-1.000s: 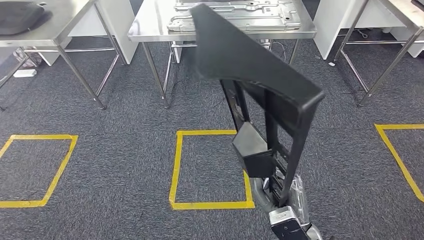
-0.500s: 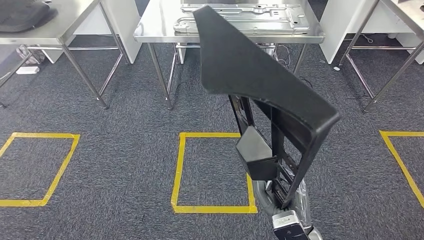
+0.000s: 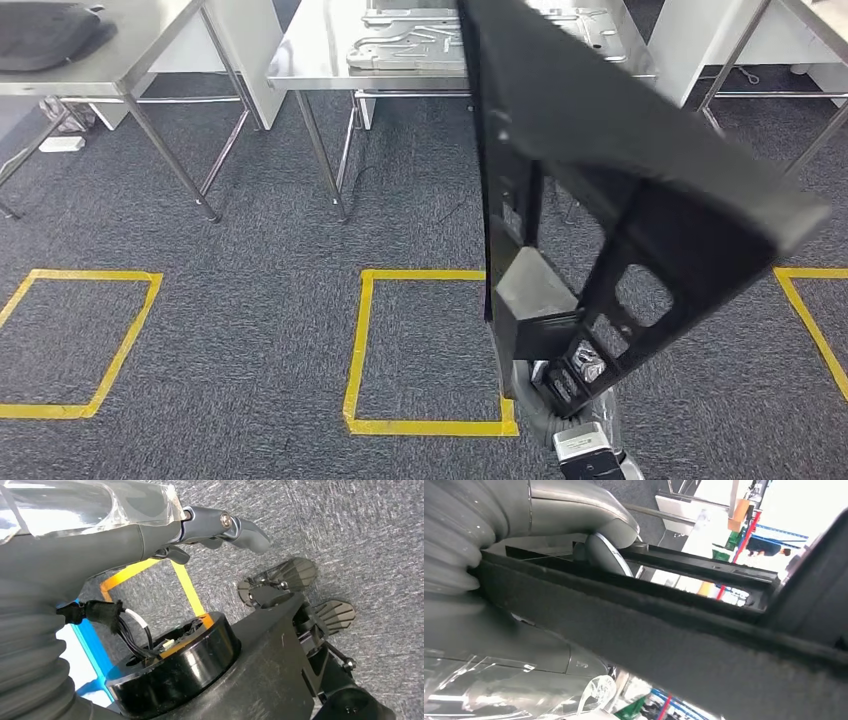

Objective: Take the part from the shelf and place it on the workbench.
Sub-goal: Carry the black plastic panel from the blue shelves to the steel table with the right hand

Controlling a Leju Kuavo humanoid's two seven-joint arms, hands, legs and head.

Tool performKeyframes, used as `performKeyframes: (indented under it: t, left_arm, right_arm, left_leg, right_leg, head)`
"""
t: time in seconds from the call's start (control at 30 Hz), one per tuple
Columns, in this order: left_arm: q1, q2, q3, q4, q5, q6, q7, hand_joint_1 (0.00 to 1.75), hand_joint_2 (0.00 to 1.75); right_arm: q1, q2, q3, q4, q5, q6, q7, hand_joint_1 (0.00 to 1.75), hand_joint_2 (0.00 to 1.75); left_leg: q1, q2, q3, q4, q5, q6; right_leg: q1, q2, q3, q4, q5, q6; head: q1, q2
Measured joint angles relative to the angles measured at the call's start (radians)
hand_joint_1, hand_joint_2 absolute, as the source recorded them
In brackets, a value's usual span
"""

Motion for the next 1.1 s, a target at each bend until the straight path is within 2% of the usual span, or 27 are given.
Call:
performKeyframes:
  t: [0.03, 0.07, 0.13, 0.17, 0.2, 0.23, 0.3, 0.33, 0.37, 0.4, 0.43, 0.47, 0.5, 0.53, 0.57, 0.63, 0.67, 0.7, 0.73, 0.8, 0.83, 0.87, 0.9, 0.97, 1.0, 1.03, 1.1]
  left_arm:
    - [0.0, 0.0, 0.0, 0.0, 0.001, 0.0, -0.002, 0.0, 1.75]
    - [0.0, 0.0, 0.0, 0.0, 0.002, 0.0, -0.004, 0.0, 1.75]
    - [0.001, 0.0, 0.0, 0.0, 0.005, 0.0, -0.008, 0.0, 1.75]
    - [0.001, 0.0, -0.001, 0.0, 0.007, 0.0, -0.009, 0.0, 1.75]
    - [0.001, 0.0, -0.001, 0.0, 0.009, 0.0, -0.01, 0.0, 1.75]
    - [0.001, 0.0, -0.001, 0.0, 0.01, 0.0, -0.01, 0.0, 1.75]
    - [0.001, 0.001, -0.001, 0.0, 0.01, 0.0, -0.01, 0.0, 1.75]
    - [0.002, 0.002, -0.001, 0.001, 0.01, 0.0, -0.011, 0.0, 1.75]
    - [0.003, 0.003, -0.001, 0.001, 0.01, 0.0, -0.011, 0.0, 1.75]
    - [0.003, 0.003, -0.001, 0.002, 0.01, 0.0, -0.011, 0.0, 1.75]
    - [0.003, 0.003, -0.001, 0.002, 0.01, 0.0, -0.011, 0.0, 1.75]
    - [0.001, 0.001, -0.001, 0.002, 0.01, 0.0, -0.01, 0.0, 1.75]
    - [0.0, 0.0, -0.001, 0.002, 0.01, 0.001, -0.011, 0.0, 1.75]
    - [-0.001, -0.001, -0.001, 0.002, 0.011, 0.001, -0.011, 0.0, 1.75]
    - [-0.001, -0.002, -0.001, 0.002, 0.012, 0.001, -0.011, 0.0, 1.75]
    - [0.0, -0.002, -0.001, 0.002, 0.013, 0.001, -0.011, 0.0, 1.75]
    - [0.001, -0.003, -0.001, 0.002, 0.013, 0.001, -0.011, 0.0, 1.75]
    - [0.002, -0.003, -0.001, 0.002, 0.013, 0.002, -0.011, 0.0, 1.75]
    - [0.002, -0.002, -0.001, 0.002, 0.013, 0.003, -0.011, 0.0, 1.75]
    - [0.002, -0.003, -0.001, 0.002, 0.014, 0.004, -0.011, 0.0, 1.75]
    - [0.001, -0.003, -0.001, 0.002, 0.014, 0.004, -0.011, 0.0, 1.75]
    - [0.001, -0.003, -0.002, 0.002, 0.015, 0.004, -0.011, 0.0, 1.75]
    - [0.001, -0.003, -0.002, 0.002, 0.016, 0.004, -0.011, 0.0, 1.75]
    - [0.001, -0.002, -0.002, 0.002, 0.018, 0.006, -0.011, 0.0, 1.75]
    - [0.001, -0.001, -0.002, 0.002, 0.019, 0.007, -0.011, 0.0, 1.75]
    - [0.0, 0.0, -0.002, 0.002, 0.02, 0.008, -0.011, 0.0, 1.75]
    - [0.0, 0.0, -0.002, 0.002, 0.021, 0.01, -0.011, 0.0, 1.75]
  right_arm:
    - [0.0, 0.0, -0.002, 0.0, -0.008, 0.0, -0.006, 1.75, 1.75]
    - [0.0, 0.001, -0.003, 0.0, -0.014, 0.0, -0.011, 1.75, 1.75]
    - [0.0, 0.002, -0.003, 0.0, -0.02, 0.002, -0.018, 1.75, 1.75]
    - [0.0, 0.002, -0.004, 0.0, -0.021, 0.002, -0.02, 1.75, 1.75]
    - [0.0, 0.002, -0.004, 0.0, -0.022, 0.003, -0.021, 1.75, 1.75]
    - [0.0, 0.002, -0.004, 0.0, -0.022, 0.004, -0.021, 1.75, 1.75]
    - [-0.002, 0.004, -0.005, -0.001, -0.022, 0.004, -0.022, 1.75, 1.75]
    - [-0.003, 0.005, -0.005, -0.001, -0.022, 0.004, -0.022, 1.75, 1.75]
    - [-0.004, 0.006, -0.006, -0.001, -0.022, 0.004, -0.022, 1.75, 1.75]
    - [-0.003, 0.007, -0.007, -0.001, -0.023, 0.004, -0.022, 1.75, 1.75]
    - [-0.003, 0.007, -0.007, -0.002, -0.023, 0.004, -0.023, 1.75, 1.75]
    - [-0.002, 0.008, -0.008, -0.003, -0.023, 0.004, -0.023, 1.75, 1.75]
    - [-0.002, 0.008, -0.008, -0.004, -0.022, 0.004, -0.024, 1.75, 1.75]
    - [-0.002, 0.008, -0.009, -0.005, -0.021, 0.003, -0.024, 1.75, 1.75]
    - [-0.003, 0.008, -0.01, -0.005, -0.018, 0.002, -0.022, 1.75, 1.75]
    - [-0.003, 0.008, -0.01, -0.004, -0.007, 0.0, -0.012, 1.75, 1.75]
    - [-0.002, 0.009, -0.01, -0.003, 0.001, -0.002, -0.004, 1.75, 1.75]
    - [-0.002, 0.009, -0.01, -0.001, 0.009, -0.004, 0.004, 1.75, 1.75]
    - [-0.001, 0.01, -0.01, 0.0, 0.016, -0.006, 0.011, 1.75, 1.75]
    - [-0.002, 0.01, -0.01, 0.002, 0.025, -0.008, 0.023, 1.75, 1.75]
    - [-0.003, 0.01, -0.01, 0.002, 0.025, -0.008, 0.028, 1.75, 1.75]
    - [-0.004, 0.011, -0.01, 0.002, 0.021, -0.009, 0.033, 1.75, 1.75]
    - [-0.005, 0.012, -0.01, 0.002, 0.013, -0.01, 0.038, 1.75, 1.75]
    - [-0.006, 0.017, -0.009, 0.004, 0.004, -0.022, 0.043, 1.75, 1.75]
    - [-0.006, 0.02, -0.01, 0.005, 0.009, -0.032, 0.043, 1.75, 1.75]
    - [-0.006, 0.023, -0.01, 0.006, 0.02, -0.043, 0.042, 1.75, 1.75]
    - [-0.006, 0.033, -0.011, 0.007, 0.039, -0.054, 0.032, 1.75, 1.75]
  left_leg:
    - [0.003, 0.001, -0.023, 0.051, -0.028, -0.008]
    - [0.008, 0.001, -0.062, 0.13, -0.064, -0.017]
    - [0.018, 0.002, -0.155, 0.301, -0.125, -0.029]
    - [0.021, 0.002, -0.187, 0.348, -0.131, -0.03]
    - [0.022, 0.001, -0.198, 0.35, -0.115, -0.028]
    - [0.02, 0.0, -0.187, 0.306, -0.078, -0.022]
    - [0.012, -0.021, -0.128, 0.147, 0.015, 0.001]
    - [0.004, -0.034, -0.102, 0.074, 0.05, 0.014]
    - [-0.004, -0.045, -0.083, 0.024, 0.072, 0.026]
    - [-0.008, -0.05, -0.073, -0.002, 0.08, 0.032]
    - [-0.008, -0.045, -0.067, -0.014, 0.084, 0.032]
    - [-0.004, -0.039, -0.062, -0.021, 0.087, 0.029]
    - [0.001, -0.031, -0.058, -0.025, 0.087, 0.024]
    - [0.004, -0.025, -0.055, -0.028, 0.088, 0.022]
    - [0.005, -0.018, -0.053, -0.029, 0.087, 0.022]
    - [0.004, -0.007, -0.051, -0.028, 0.083, 0.025]
    - [0.003, -0.003, -0.05, -0.028, 0.081, 0.026]
    - [0.003, -0.001, -0.047, -0.028, 0.078, 0.027]
    - [0.003, 0.001, -0.044, -0.028, 0.075, 0.026]
    - [0.003, 0.001, -0.033, -0.027, 0.068, 0.021]
    - [0.0, 0.001, -0.03, -0.025, 0.063, 0.018]
    - [-0.002, 0.0, -0.028, -0.023, 0.059, 0.016]
    - [-0.005, 0.0, -0.028, -0.022, 0.057, 0.014]
    - [-0.007, 0.0, -0.028, -0.019, 0.051, 0.013]
    - [-0.007, 0.0, -0.035, -0.004, 0.04, 0.009]
    - [-0.005, 0.001, -0.051, 0.032, 0.018, 0.002]
    - [0.005, 0.002, -0.122, 0.183, -0.053, -0.017]
  right_leg:
    - [-0.002, 0.001, 0.003, -0.002, 0.0, -0.003]
    - [-0.003, 0.002, 0.005, -0.004, -0.002, -0.006]
    - [-0.003, 0.009, 0.008, -0.005, -0.005, -0.01]
    - [-0.003, 0.015, 0.011, -0.005, -0.007, -0.01]
    - [-0.002, 0.022, 0.015, -0.005, -0.01, -0.011]
    - [-0.001, 0.029, 0.02, -0.005, -0.013, -0.01]
    - [0.001, 0.045, 0.03, -0.008, -0.016, -0.01]
    - [0.002, 0.054, 0.032, -0.01, -0.017, -0.008]
    - [0.004, 0.063, 0.033, -0.01, -0.019, -0.006]
    - [0.008, 0.073, 0.032, -0.01, -0.021, -0.003]
    - [0.012, 0.084, 0.031, -0.01, -0.023, -0.001]
    - [0.016, 0.086, 0.029, -0.005, -0.028, 0.001]
    - [0.021, 0.075, 0.022, 0.012, -0.04, 0.005]
    - [0.023, 0.057, 0.004, 0.053, -0.065, 0.009]
    - [0.024, 0.035, -0.026, 0.117, -0.099, 0.013]
    - [0.025, 0.008, -0.109, 0.277, -0.17, 0.017]
    - [0.025, 0.004, -0.14, 0.331, -0.183, 0.017]
    - [0.025, 0.003, -0.152, 0.345, -0.176, 0.015]
    - [0.025, 0.003, -0.14, 0.314, -0.147, 0.014]
    - [0.025, 0.002, -0.068, 0.161, -0.065, 0.01]
    - [0.024, 0.001, -0.031, 0.084, -0.035, 0.009]
    - [0.023, 0.0, -0.006, 0.034, -0.017, 0.006]
    - [0.022, 0.0, 0.006, 0.009, -0.012, 0.003]
    - [0.019, 0.001, 0.009, 0.002, -0.011, -0.004]
    - [0.016, 0.001, 0.01, 0.001, -0.012, -0.007]
    - [0.013, 0.0, 0.011, -0.001, -0.011, -0.01]
    - [0.009, 0.0, 0.013, -0.003, -0.012, -0.015]
  head:
    - [0.0, 0.0]
    - [0.0, 0.0]
    - [0.001, 0.0]
    - [0.001, 0.0]
    - [0.001, 0.0]
    - [0.001, 0.0]
    - [0.0, 0.0]
    - [0.0, 0.0]
    - [0.0, 0.0]
    - [0.0, 0.0]
    - [0.0, 0.0]
    - [0.0, 0.0]
    - [0.001, 0.0]
    - [0.001, 0.0]
    - [0.001, 0.0]
    - [0.001, 0.0]
    - [0.001, 0.0]
    - [0.001, 0.0]
    - [0.001, 0.0]
    - [0.001, 0.0]
    - [0.001, 0.0]
    - [0.001, 0.0]
    - [0.0, 0.0]
    - [0.0, 0.0]
    - [0.0, 0.0]
    - [0.0, 0.0]
    - [0.0, 0.0]
